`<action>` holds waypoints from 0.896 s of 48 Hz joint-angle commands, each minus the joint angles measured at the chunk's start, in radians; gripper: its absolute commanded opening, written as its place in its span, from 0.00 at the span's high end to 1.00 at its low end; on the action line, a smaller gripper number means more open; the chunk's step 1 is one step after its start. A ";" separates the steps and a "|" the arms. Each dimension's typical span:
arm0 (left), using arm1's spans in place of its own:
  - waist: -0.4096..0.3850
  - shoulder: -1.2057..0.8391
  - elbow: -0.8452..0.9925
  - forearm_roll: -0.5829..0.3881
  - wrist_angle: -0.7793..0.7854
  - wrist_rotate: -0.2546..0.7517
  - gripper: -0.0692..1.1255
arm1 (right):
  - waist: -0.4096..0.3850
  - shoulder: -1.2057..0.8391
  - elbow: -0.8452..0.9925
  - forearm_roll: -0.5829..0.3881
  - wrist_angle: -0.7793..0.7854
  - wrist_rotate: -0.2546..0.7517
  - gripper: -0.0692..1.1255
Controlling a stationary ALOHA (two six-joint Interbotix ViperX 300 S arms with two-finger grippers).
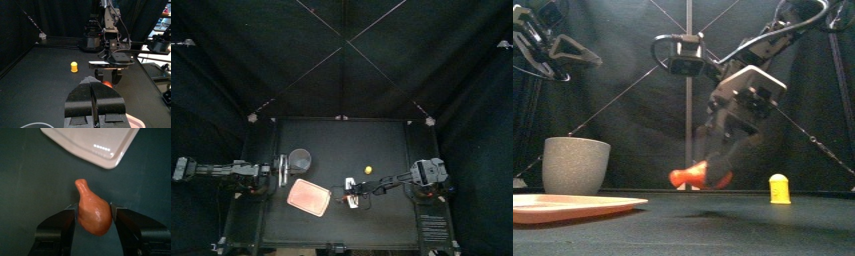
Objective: Pick the drumstick then place it on the pink plate
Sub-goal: Place drumstick on the pink plate
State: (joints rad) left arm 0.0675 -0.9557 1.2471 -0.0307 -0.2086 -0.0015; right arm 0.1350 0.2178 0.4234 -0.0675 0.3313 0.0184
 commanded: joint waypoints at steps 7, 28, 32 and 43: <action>0.015 0.003 -0.011 -0.002 -0.011 0.003 0.89 | -0.006 0.014 -0.175 -0.067 -0.040 -0.002 0.42; 0.026 0.003 -0.006 -0.002 -0.011 0.002 0.89 | -0.009 0.250 -0.485 -0.107 -0.060 0.002 0.42; 0.026 0.003 -0.005 -0.002 -0.011 0.002 0.89 | -0.011 0.276 -0.518 -0.107 -0.057 0.000 0.42; 0.026 0.003 0.003 -0.002 -0.011 0.000 0.89 | -0.011 0.305 -0.549 -0.107 -0.054 0.003 0.27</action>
State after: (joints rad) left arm 0.0905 -0.9572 1.2609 -0.0322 -0.2102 -0.0015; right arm 0.1289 0.5507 -0.0951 -0.1764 0.2807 0.0199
